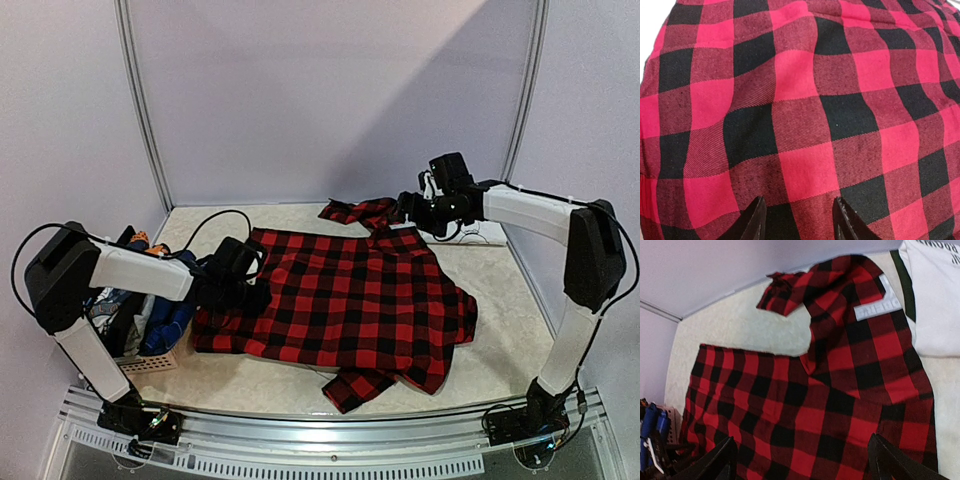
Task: Fold and stack the mixed laundry pile
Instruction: Flatten out the crumpled shirt at the center of the board, then fold the flattened shirt at the center of the board.
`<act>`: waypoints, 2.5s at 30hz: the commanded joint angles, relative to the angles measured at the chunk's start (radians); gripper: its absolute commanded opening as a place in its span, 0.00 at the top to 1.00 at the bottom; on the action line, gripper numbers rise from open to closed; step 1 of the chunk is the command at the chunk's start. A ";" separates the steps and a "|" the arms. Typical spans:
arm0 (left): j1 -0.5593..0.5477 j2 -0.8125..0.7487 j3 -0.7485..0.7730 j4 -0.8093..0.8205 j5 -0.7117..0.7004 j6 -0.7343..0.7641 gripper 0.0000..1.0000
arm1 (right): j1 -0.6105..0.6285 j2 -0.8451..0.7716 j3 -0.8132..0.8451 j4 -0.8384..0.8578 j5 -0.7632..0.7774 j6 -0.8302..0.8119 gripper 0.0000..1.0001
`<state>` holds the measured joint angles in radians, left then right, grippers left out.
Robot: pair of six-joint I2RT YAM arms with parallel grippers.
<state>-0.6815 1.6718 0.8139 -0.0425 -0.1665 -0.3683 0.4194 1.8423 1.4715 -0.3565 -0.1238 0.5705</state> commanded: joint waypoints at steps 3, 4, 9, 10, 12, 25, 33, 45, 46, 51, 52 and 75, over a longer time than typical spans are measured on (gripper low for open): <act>-0.027 0.002 -0.012 0.068 0.040 -0.006 0.54 | 0.044 -0.172 -0.161 -0.136 0.047 0.002 0.09; -0.029 0.005 -0.012 0.070 0.041 -0.006 0.54 | 0.051 -0.189 -0.184 -0.161 0.050 -0.001 0.09; -0.036 0.026 -0.009 0.079 0.054 -0.003 0.54 | 0.056 -0.263 -0.314 -0.200 0.018 0.004 0.09; -0.037 0.031 -0.006 0.081 0.056 -0.004 0.54 | 0.056 -0.269 -0.334 -0.190 0.001 0.008 0.09; -0.042 0.039 -0.001 0.081 0.057 -0.008 0.54 | 0.055 -0.263 -0.359 -0.183 -0.032 0.010 0.10; -0.059 0.115 0.011 0.087 0.047 -0.060 0.55 | 0.056 -0.075 -0.382 -0.110 -0.039 -0.002 0.16; -0.067 0.144 0.016 0.089 0.043 -0.072 0.55 | 0.033 0.034 -0.351 -0.098 -0.007 -0.013 0.16; -0.071 0.153 0.033 0.084 0.068 -0.075 0.55 | -0.060 0.100 -0.309 -0.096 -0.034 -0.031 0.17; -0.073 0.156 0.035 0.086 0.074 -0.077 0.55 | -0.072 0.104 -0.298 -0.097 -0.033 -0.033 0.17; -0.084 0.166 0.049 0.087 0.084 -0.081 0.55 | -0.095 0.131 -0.226 -0.146 0.001 -0.053 0.17; -0.085 0.162 0.050 0.088 0.084 -0.084 0.55 | -0.094 0.135 -0.214 -0.155 0.005 -0.055 0.17; -0.467 -0.059 0.126 -0.133 0.001 0.270 0.47 | -0.025 -0.241 -0.319 -0.177 0.012 -0.070 0.18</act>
<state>-1.0664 1.6123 0.9257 -0.1265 -0.1711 -0.2047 0.3790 1.6646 1.2068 -0.5224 -0.1516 0.5095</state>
